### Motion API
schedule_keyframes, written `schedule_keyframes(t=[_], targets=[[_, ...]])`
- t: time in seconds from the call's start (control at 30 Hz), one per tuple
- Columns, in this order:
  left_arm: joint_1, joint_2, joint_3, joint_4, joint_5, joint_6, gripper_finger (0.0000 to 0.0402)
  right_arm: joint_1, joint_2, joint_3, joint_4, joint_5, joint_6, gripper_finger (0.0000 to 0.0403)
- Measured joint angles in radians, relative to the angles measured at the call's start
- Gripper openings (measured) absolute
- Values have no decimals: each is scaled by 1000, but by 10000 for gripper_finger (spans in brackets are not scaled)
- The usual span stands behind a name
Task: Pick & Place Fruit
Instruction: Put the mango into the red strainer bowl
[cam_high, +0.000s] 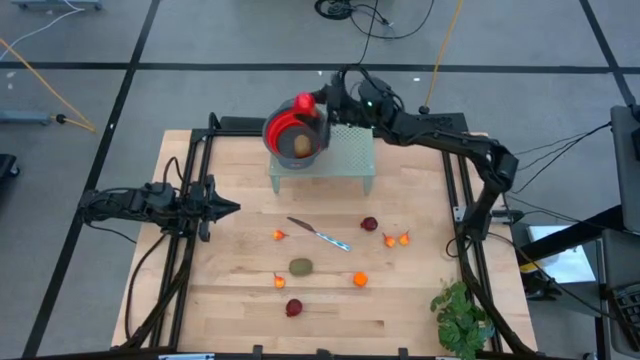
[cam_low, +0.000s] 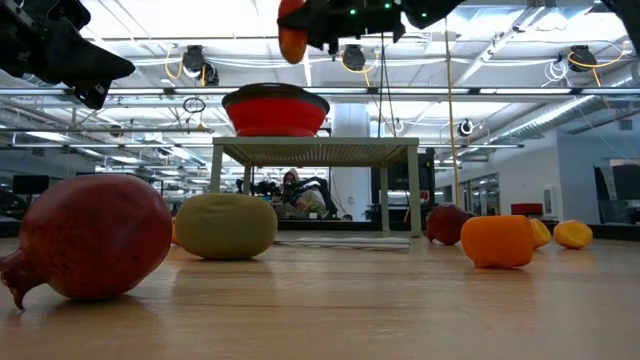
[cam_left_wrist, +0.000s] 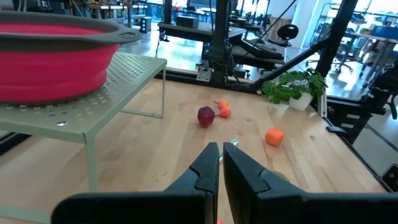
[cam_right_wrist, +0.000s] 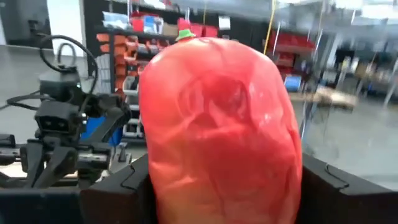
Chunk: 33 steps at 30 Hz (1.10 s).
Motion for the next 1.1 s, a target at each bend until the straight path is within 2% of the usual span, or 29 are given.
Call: schedule_keyframes(t=[0.37, 1.1], targets=[[0, 0, 0, 0, 0, 5, 21, -12, 146, 238, -279, -2, 114, 234], [0, 0, 0, -1, 0, 4, 21, -31, 193, 248, -500, 17, 157, 232]])
